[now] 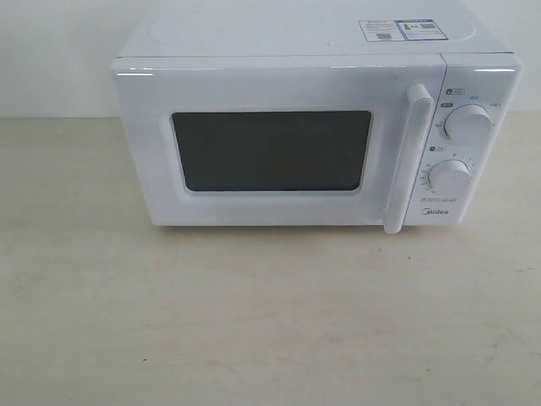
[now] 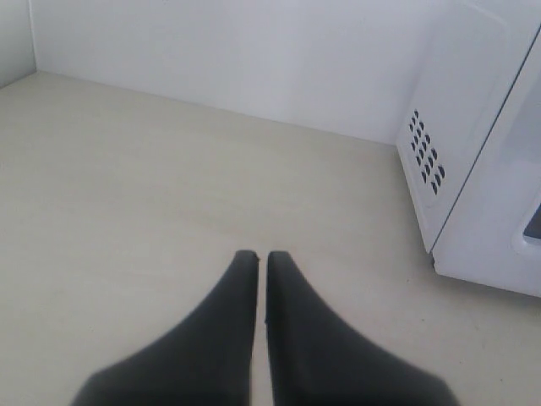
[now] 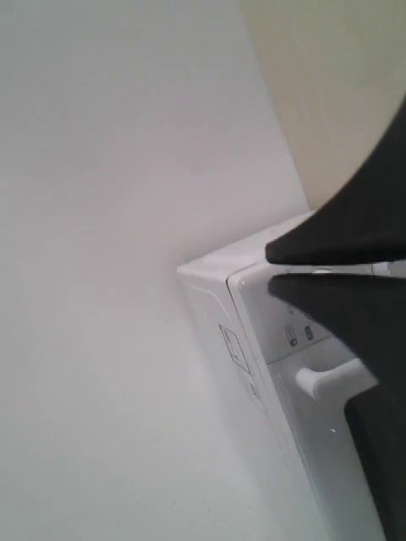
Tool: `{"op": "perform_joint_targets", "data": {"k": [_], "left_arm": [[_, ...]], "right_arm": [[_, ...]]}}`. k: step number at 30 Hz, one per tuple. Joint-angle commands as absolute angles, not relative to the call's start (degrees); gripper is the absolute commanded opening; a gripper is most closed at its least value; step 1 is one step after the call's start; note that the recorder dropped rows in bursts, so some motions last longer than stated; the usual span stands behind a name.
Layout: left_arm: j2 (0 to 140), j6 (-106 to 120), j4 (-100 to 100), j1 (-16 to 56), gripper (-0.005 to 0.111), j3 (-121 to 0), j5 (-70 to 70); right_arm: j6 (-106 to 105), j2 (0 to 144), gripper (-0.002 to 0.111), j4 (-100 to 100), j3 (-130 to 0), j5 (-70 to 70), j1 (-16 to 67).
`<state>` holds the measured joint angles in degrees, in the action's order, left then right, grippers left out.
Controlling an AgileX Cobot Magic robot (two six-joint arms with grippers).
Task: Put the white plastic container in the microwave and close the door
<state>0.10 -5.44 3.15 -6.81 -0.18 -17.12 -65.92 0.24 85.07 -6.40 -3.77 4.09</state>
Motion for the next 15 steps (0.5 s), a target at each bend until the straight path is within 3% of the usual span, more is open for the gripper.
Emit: {"op": "perform_joint_targets", "data": {"k": [1, 8, 15], "left_arm": [[0.0, -6.0, 3.6, -6.8, 0.004, 0.0, -17.2], [0.0, -6.0, 3.6, -6.8, 0.004, 0.0, -17.2], [0.0, -6.0, 3.6, -6.8, 0.004, 0.0, -17.2]], "right_arm": [[-45.8, 0.0, 0.000, 58.8, -6.9, 5.1, 4.0], [2.8, 0.0, 0.000, 7.8, -4.6, 8.9, 4.0], [15.1, 0.0, 0.000, -2.6, 0.0, 8.9, 4.0]]}}
